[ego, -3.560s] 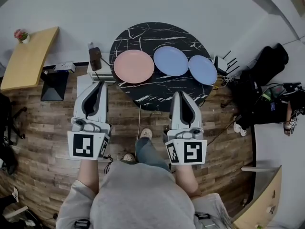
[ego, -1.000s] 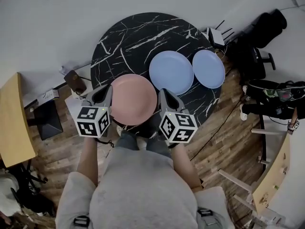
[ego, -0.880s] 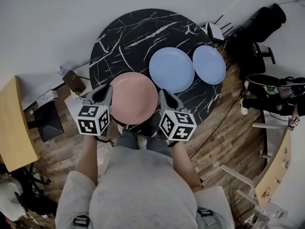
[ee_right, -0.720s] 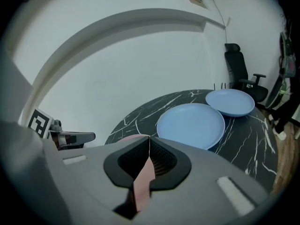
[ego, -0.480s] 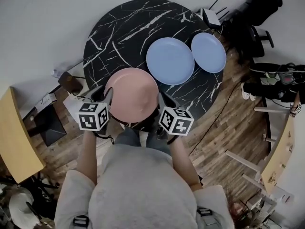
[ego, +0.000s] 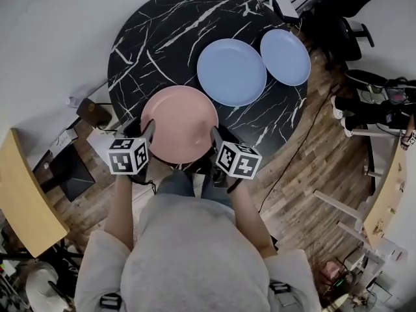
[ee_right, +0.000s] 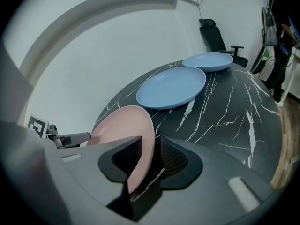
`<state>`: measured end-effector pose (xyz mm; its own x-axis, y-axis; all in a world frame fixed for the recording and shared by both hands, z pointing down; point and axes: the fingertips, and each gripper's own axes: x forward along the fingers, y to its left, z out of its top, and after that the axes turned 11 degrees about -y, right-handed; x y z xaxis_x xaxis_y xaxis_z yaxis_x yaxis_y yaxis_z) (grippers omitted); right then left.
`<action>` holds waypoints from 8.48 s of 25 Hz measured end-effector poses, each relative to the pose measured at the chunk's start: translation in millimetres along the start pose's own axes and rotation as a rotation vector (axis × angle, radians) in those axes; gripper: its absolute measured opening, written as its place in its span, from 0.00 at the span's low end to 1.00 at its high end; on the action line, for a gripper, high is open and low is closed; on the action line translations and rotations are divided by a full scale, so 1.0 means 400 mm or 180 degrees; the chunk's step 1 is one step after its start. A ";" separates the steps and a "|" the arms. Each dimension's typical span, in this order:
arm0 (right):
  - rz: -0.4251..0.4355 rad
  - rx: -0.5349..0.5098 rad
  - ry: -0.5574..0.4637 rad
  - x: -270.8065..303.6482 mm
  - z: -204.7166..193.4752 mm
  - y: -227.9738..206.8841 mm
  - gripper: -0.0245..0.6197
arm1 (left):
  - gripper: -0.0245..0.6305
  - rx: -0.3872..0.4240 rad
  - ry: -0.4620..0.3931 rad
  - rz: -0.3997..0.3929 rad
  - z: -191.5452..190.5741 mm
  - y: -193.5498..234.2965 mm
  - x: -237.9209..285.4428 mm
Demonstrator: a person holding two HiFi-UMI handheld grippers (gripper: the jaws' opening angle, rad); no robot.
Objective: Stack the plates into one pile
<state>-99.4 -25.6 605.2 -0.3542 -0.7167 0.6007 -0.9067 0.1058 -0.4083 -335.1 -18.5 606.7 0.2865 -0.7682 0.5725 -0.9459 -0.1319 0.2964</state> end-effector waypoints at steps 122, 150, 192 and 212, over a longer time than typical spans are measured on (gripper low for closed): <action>0.0716 -0.1792 0.0391 0.367 0.539 -0.343 0.07 | 0.20 -0.0761 -0.0193 0.1253 0.141 -0.308 0.388; 0.1112 -0.1743 -0.0624 0.245 0.644 -0.252 0.04 | 0.13 -0.0068 -0.0928 0.1382 0.291 -0.359 0.299; 0.0312 -0.1437 -0.2553 -0.250 0.983 -0.510 0.04 | 0.13 0.1433 -0.2720 -0.0436 0.736 -0.961 0.287; 0.0145 -0.0816 -0.1255 -0.042 0.895 -0.669 0.05 | 0.13 0.1101 -0.0990 -0.0753 0.620 -0.871 0.613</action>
<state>231.1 -288.7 458.3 -0.3258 -0.9092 0.2591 -0.9371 0.2744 -0.2157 27.0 -316.3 454.5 0.4894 -0.8352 0.2508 -0.8708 -0.4833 0.0901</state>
